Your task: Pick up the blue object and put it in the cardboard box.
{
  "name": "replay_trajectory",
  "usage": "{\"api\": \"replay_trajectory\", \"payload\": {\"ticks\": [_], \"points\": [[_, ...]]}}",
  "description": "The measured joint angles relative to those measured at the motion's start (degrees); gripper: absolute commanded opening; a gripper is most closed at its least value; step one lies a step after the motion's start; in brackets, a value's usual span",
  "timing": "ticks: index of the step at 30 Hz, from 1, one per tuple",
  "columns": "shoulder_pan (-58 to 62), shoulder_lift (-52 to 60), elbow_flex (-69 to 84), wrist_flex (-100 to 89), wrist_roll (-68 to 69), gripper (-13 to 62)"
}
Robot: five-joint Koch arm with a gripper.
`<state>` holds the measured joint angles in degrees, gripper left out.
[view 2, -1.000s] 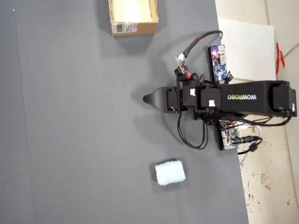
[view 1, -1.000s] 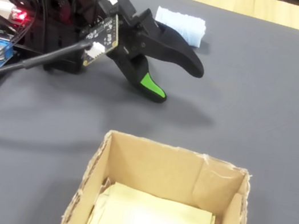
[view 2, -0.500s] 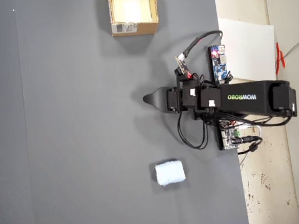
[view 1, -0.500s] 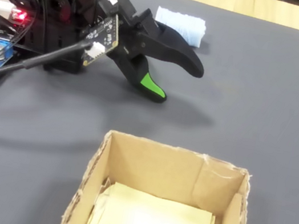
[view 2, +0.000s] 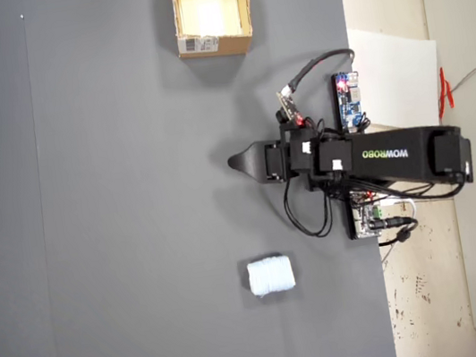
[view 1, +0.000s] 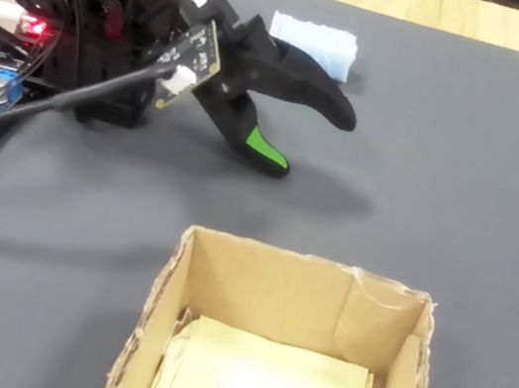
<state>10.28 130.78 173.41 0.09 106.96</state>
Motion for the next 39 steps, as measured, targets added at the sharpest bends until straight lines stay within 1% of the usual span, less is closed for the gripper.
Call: {"api": "replay_trajectory", "payload": {"ticks": [4,7,9,13,16,18,20,21,23,25,28,31,32,34,39], "points": [[-2.0,0.0,-3.1,5.3,0.2,33.8],[-7.0,0.0,-7.4,12.9,0.7,33.7],[-10.5,0.0,-10.4,18.4,3.5,33.7],[-15.2,-0.2,-13.3,21.0,7.7,33.7],[-20.7,-1.6,-20.9,26.8,14.7,33.7],[-24.1,-6.9,-27.2,31.5,21.2,33.7],[-24.8,-7.9,-28.7,32.3,24.4,33.6],[-25.5,-9.5,-30.3,34.9,31.1,33.5],[-26.5,-11.1,-30.3,38.9,36.6,33.0],[-30.3,-14.9,-38.1,43.3,36.7,33.0],[-34.1,-16.4,-38.9,49.4,36.7,33.0],[-34.4,-18.1,-43.4,52.7,36.7,33.1],[-35.1,-19.6,-47.5,56.3,35.2,33.2],[-35.9,-20.6,-48.9,58.3,34.0,33.2],[-37.4,-25.6,-56.2,64.2,25.7,33.3]]}}
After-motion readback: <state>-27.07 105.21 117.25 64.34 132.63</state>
